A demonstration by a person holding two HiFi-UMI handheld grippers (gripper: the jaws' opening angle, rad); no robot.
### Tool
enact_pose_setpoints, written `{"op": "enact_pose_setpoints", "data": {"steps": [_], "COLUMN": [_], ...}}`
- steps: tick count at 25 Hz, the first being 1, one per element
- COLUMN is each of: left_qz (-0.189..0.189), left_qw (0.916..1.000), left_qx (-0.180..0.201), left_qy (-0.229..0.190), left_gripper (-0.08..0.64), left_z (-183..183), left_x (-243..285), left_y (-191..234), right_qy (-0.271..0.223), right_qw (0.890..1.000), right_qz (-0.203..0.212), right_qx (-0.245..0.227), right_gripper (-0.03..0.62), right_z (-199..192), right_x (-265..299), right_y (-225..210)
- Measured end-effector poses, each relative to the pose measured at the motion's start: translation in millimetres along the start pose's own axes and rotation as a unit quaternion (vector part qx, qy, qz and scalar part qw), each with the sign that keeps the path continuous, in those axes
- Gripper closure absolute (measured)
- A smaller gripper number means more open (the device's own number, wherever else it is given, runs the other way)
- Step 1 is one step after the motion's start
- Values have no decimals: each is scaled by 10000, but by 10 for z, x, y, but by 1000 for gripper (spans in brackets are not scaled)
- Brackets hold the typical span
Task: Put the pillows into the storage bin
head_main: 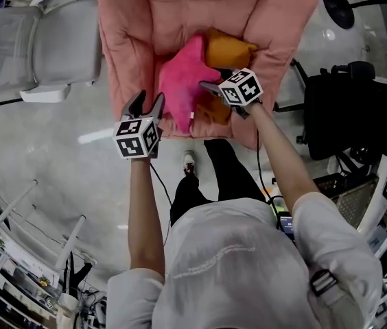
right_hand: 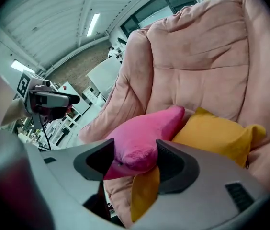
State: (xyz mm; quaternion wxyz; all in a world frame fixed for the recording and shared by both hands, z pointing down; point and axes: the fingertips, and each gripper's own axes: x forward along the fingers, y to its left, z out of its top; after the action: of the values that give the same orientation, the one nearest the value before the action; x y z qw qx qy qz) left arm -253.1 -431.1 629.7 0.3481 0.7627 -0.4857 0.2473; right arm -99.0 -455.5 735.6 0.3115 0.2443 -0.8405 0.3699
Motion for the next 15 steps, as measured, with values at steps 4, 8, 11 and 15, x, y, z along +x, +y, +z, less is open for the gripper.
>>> {"op": "enact_pose_setpoints", "data": {"steps": [4, 8, 11, 15], "left_qz": [103, 164, 196, 167], "left_qw": [9999, 9998, 9997, 9991], "left_qx": [-56, -55, -21, 133], "left_qy": [-13, -82, -169, -358], "left_gripper": [325, 325, 325, 325], "left_z": [-72, -107, -80, 22], "left_x": [-136, -266, -402, -595], "left_y": [53, 91, 115, 81], "right_qy": [81, -189, -448, -631], "right_qw": [9999, 9998, 9988, 9957], "right_qz": [-60, -73, -107, -374], "right_qx": [-58, -40, -153, -564], "right_gripper": [353, 382, 394, 405], "right_z": [10, 138, 296, 468], "right_x": [-16, -109, -242, -480], "right_y": [42, 182, 355, 535]}}
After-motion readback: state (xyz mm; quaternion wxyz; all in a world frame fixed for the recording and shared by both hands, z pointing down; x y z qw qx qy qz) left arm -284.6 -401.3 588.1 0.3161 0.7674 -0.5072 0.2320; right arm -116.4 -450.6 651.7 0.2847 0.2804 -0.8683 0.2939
